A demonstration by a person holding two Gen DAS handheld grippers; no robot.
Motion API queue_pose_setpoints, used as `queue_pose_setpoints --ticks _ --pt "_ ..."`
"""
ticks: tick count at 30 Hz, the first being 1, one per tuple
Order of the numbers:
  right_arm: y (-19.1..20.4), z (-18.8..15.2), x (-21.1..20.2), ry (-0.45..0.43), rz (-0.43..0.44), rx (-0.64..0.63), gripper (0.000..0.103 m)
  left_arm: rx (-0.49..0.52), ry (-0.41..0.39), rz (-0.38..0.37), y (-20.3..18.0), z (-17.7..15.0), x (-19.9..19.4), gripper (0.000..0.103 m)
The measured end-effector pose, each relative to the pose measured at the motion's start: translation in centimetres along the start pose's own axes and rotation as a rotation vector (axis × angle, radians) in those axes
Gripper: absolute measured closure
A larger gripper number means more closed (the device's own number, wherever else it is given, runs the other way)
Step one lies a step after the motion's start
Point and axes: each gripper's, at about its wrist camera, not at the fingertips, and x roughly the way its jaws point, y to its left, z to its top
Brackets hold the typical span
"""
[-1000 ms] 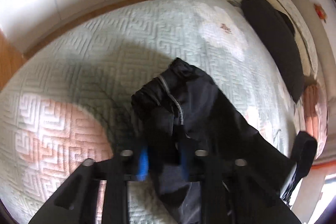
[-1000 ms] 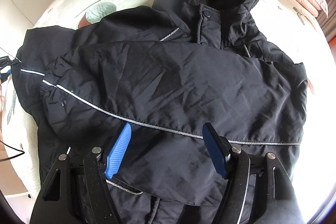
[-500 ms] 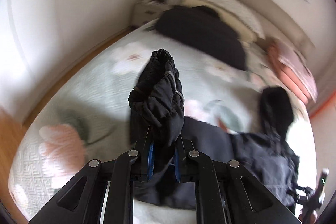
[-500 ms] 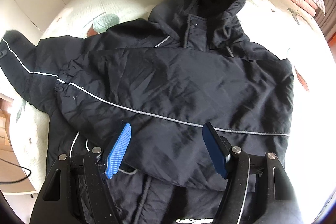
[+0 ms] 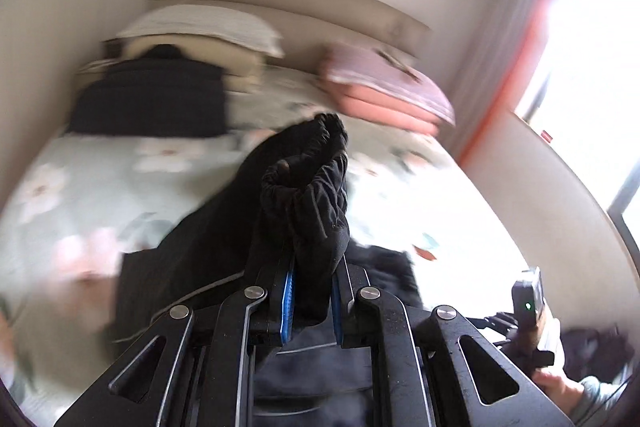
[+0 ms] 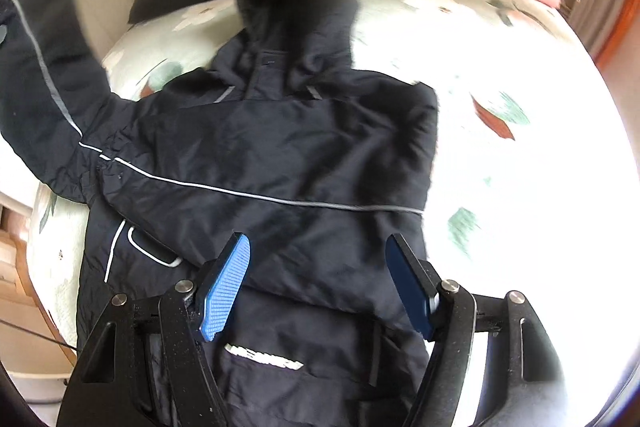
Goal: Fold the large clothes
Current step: 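Carry the sleeve with the left gripper across the jacket and release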
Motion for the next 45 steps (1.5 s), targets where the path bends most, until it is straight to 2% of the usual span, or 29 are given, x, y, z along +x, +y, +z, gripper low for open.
queue_pose_setpoints --ticks 2,4,7,10,13,15,16,18,19,20,22,26,29,31,34,35,36,37,38,39,41,45 --pt "-1.5 -0.6 -0.3 0.0 0.0 0.016 0.03 0.029 0.067 -0.052 -3.8 -1.5 4.1 0.088" --pt "-3.0 -1.1 -0.5 0.001 0.005 0.03 0.03 0.083 0.13 -0.024 -7.0 -3.7 8.1 0.088" --pt "-4.9 -1.7 -0.2 0.01 0.015 0.04 0.03 0.116 0.245 0.003 -9.3 -8.1 13.8 0.088" --pt "-6.2 -2.2 0.5 0.02 0.018 0.044 0.03 0.141 0.366 0.052 -9.5 -12.3 18.5 0.087" --pt "-7.0 -2.6 1.4 0.04 0.043 0.039 0.03 0.072 0.496 0.015 -7.8 -15.0 21.6 0.082" --pt "-7.0 -2.7 2.0 0.054 0.064 0.036 0.03 0.046 0.532 -0.009 -7.3 -15.6 21.7 0.081" --pt "-6.9 -2.6 2.2 0.058 0.076 0.038 0.03 0.031 0.535 -0.031 -7.2 -15.6 21.3 0.078" --pt "-6.5 -2.3 2.6 0.062 0.112 0.043 0.03 -0.04 0.557 -0.131 -6.7 -15.4 20.3 0.052" --pt "-6.1 -2.0 2.7 0.06 0.128 0.041 0.03 -0.1 0.562 -0.195 -6.4 -15.2 19.7 0.025" --pt "-5.8 -1.7 2.7 0.056 0.135 0.036 0.03 -0.153 0.554 -0.234 -6.5 -15.2 19.2 0.017" --pt "-4.8 -1.1 2.5 0.038 0.127 0.019 0.03 -0.18 0.544 -0.256 -6.7 -15.1 18.3 0.017" --pt "-3.6 -0.2 2.5 0.039 0.147 0.012 0.029 -0.172 0.502 -0.179 -6.2 -14.9 15.3 0.017" --pt "-2.3 0.3 4.4 0.085 0.223 0.056 0.028 -0.211 0.47 -0.142 -3.9 -14.8 12.6 0.017" --pt "-1.3 0.5 6.5 0.122 0.286 0.093 0.028 -0.237 0.477 -0.088 -2.3 -15.0 11.5 0.017" --pt "-0.6 0.7 10.0 0.184 0.352 0.198 0.028 -0.273 0.468 -0.044 0.7 -14.7 10.2 0.017" --pt "-0.6 0.8 11.0 0.189 0.38 0.237 0.029 -0.275 0.447 -0.023 1.6 -14.6 9.7 0.017" --pt "-0.5 0.8 11.7 0.192 0.393 0.26 0.036 -0.274 0.425 0.0 2.4 -14.2 8.8 0.017" --pt "-0.2 1.0 12.2 0.199 0.388 0.265 0.051 -0.273 0.407 0.02 3.4 -13.9 8.0 0.017" --pt "0.2 1.2 12.3 0.202 0.357 0.257 0.059 -0.272 0.391 0.042 4.4 -13.5 7.3 0.017" --pt "0.6 1.5 11.7 0.186 0.338 0.245 0.073 -0.268 0.377 0.063 5.2 -13.1 6.7 0.017" --pt "1.0 2.0 8.9 0.102 0.292 0.2 0.077 -0.248 0.356 0.114 6.5 -12.1 5.9 0.017" --pt "1.0 2.7 1.4 -0.073 0.082 0.088 0.078 -0.165 0.366 0.254 9.1 -10.7 5.7 0.017"
